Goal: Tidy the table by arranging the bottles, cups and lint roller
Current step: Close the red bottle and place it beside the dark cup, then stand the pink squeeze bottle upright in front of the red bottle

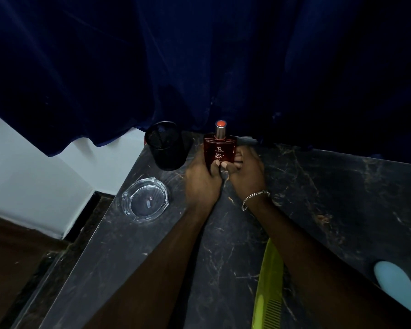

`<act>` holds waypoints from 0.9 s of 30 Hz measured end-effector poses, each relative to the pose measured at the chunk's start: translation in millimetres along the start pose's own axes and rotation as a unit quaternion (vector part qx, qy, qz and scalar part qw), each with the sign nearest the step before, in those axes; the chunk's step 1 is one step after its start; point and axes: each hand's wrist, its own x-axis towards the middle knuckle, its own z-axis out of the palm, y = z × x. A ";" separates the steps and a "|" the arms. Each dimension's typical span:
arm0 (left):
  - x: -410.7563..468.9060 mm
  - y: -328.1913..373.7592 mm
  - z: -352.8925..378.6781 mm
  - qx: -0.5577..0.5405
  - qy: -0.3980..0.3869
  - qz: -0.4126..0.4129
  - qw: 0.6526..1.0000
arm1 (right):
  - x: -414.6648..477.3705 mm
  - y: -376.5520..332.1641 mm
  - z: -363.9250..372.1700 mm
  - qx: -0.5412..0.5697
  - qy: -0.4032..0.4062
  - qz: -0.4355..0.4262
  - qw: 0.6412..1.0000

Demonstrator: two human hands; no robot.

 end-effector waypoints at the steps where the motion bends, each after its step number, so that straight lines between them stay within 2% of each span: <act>1: 0.9 -0.2 0.0 0.002 -0.001 0.001 1.000 | -0.2 0.3 -0.1 0.000 0.002 0.000 1.000; 13: -3.2 8.3 -9.4 -0.064 -0.030 -0.015 0.997 | -2.0 -4.3 -4.9 0.009 -0.028 0.030 0.999; 17: -22.2 9.6 -21.2 -0.008 -0.043 -0.007 0.999 | -15.4 -6.5 -16.2 -0.017 -0.049 0.037 0.998; 23: -55.4 14.5 -46.8 0.076 -0.128 -0.022 0.989 | -55.4 -14.5 -49.7 -0.095 -0.096 0.028 0.990; 27: -79.9 23.5 -71.5 0.129 -0.175 0.034 0.975 | -82.5 -33.2 -79.2 -0.163 -0.124 -0.008 0.979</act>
